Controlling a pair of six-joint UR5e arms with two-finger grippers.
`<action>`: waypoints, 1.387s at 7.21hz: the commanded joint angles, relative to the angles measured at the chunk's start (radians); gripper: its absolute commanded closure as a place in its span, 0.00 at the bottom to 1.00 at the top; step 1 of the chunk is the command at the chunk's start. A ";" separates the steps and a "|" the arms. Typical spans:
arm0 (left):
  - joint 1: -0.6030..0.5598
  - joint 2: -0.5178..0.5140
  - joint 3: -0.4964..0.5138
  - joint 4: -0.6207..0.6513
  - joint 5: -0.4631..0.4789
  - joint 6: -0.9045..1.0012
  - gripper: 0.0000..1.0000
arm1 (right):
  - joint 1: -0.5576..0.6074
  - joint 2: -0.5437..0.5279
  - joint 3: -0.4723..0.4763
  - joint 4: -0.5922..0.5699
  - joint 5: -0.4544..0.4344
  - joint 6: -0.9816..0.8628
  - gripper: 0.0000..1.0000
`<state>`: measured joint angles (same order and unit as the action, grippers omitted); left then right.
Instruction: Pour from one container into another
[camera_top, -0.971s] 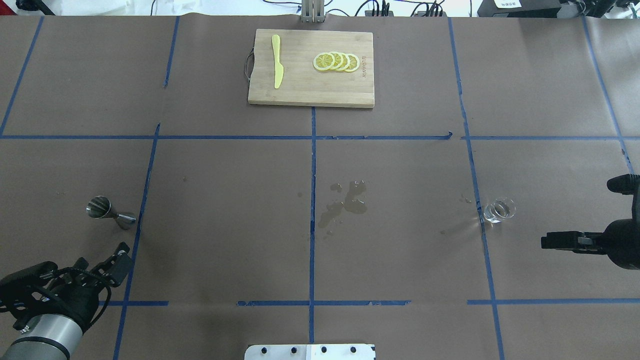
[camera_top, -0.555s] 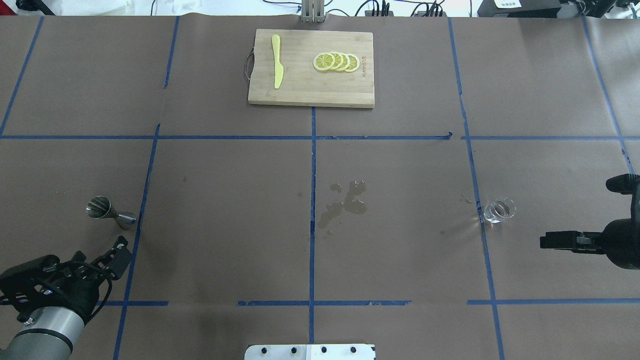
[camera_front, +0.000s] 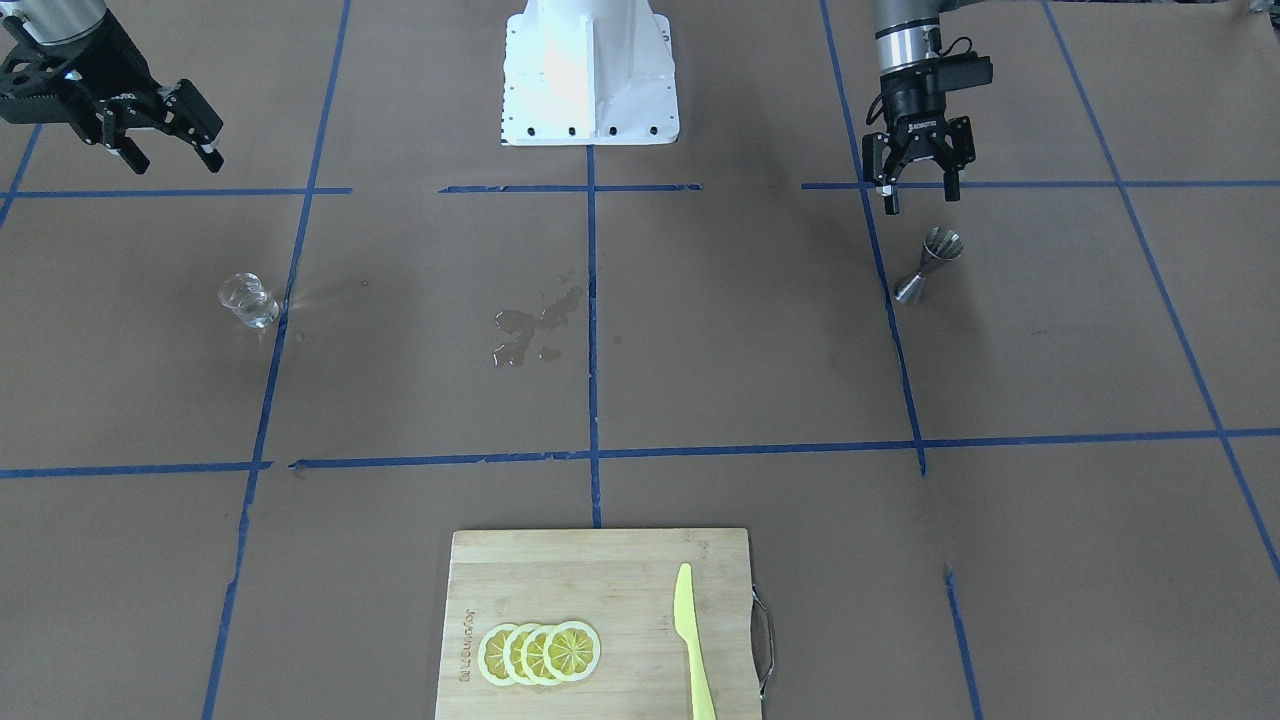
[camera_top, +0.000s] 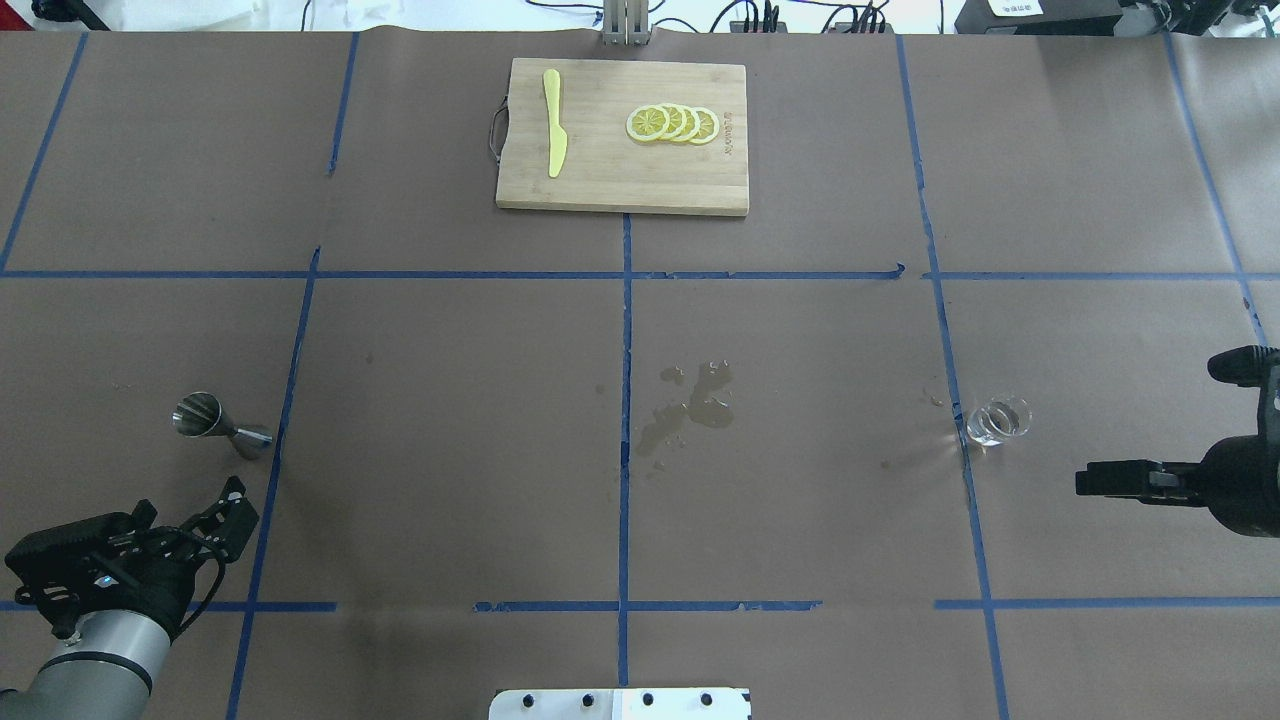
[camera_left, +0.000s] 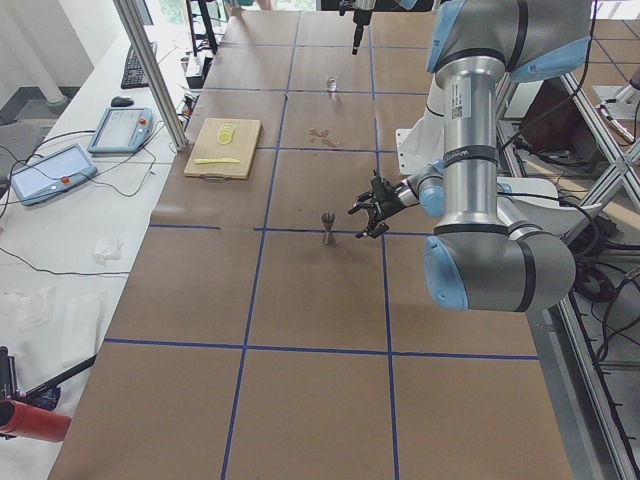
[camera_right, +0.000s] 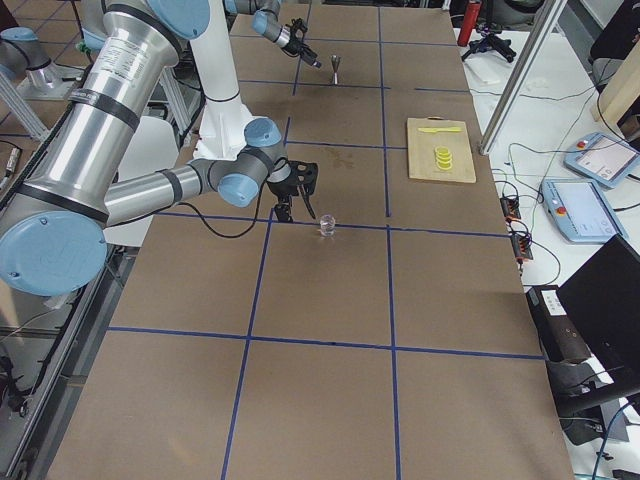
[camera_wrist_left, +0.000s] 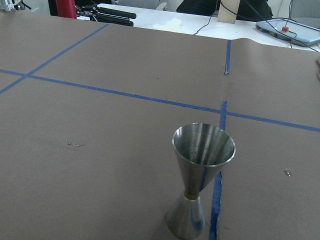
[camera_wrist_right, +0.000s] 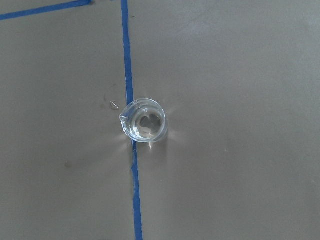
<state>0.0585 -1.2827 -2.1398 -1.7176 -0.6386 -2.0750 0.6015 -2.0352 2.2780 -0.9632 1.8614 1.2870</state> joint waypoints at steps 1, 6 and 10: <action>0.000 -0.003 0.034 0.007 0.004 0.007 0.00 | 0.001 0.003 0.000 0.001 -0.001 0.000 0.00; -0.058 -0.087 0.080 0.015 0.069 0.047 0.00 | 0.003 0.003 -0.002 0.000 -0.002 0.000 0.00; -0.089 -0.112 0.116 0.015 0.077 0.058 0.00 | 0.003 0.003 -0.003 0.000 -0.002 0.000 0.00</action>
<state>-0.0260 -1.3791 -2.0442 -1.7027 -0.5634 -2.0202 0.6044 -2.0326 2.2759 -0.9633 1.8592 1.2870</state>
